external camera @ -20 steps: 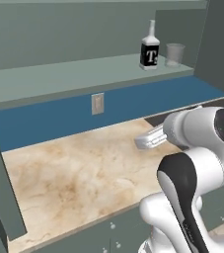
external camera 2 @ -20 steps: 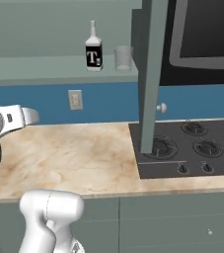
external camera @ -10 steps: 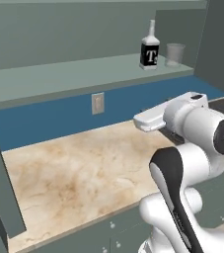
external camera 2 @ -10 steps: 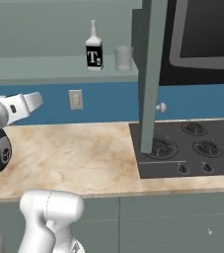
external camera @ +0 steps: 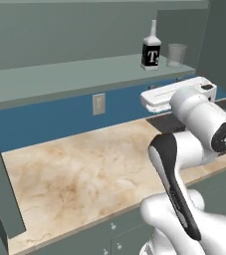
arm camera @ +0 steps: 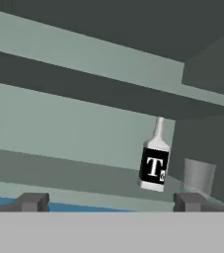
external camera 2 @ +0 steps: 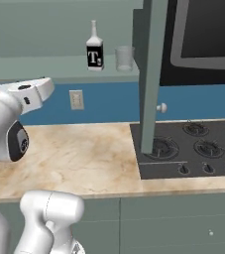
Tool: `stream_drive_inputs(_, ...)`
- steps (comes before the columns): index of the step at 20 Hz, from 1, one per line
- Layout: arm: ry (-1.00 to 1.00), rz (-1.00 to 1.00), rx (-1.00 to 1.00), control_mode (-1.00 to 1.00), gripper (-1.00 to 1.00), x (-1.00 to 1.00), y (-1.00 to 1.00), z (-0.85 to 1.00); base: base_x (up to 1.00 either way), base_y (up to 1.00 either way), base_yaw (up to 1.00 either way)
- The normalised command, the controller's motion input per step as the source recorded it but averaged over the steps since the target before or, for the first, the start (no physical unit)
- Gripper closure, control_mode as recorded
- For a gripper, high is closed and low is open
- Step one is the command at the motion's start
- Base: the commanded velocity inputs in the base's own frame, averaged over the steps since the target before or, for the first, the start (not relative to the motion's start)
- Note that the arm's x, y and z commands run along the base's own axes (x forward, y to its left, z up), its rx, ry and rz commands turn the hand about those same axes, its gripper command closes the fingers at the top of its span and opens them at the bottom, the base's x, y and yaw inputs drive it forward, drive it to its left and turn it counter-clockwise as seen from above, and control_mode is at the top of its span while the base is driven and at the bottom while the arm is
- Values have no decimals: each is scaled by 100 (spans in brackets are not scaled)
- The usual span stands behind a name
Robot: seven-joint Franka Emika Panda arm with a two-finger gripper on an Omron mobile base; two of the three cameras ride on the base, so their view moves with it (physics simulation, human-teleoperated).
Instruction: There is a bowl on the dining counter. Grab a lemon wedge from the fridge and place it in the bowl. Then get the liquor bottle and glass cup from the cabinet and place them next to the bowl.
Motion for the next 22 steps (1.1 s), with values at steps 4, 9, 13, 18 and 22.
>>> stream_drive_inputs(4,1,-26,10,-100,-100,1,-6,77,0,0,0)
stream_drive_inputs(9,14,-25,10,-100,-100,1,-20,50,0,0,0)
stream_drive_inputs(13,10,-7,6,-100,-100,2,-33,14,0,0,0)
stream_drive_inputs(18,-4,1,3,-100,-100,5,-24,-1,0,0,0)
stream_drive_inputs(22,-9,1,1,-100,-100,7,-16,-6,0,0,0)
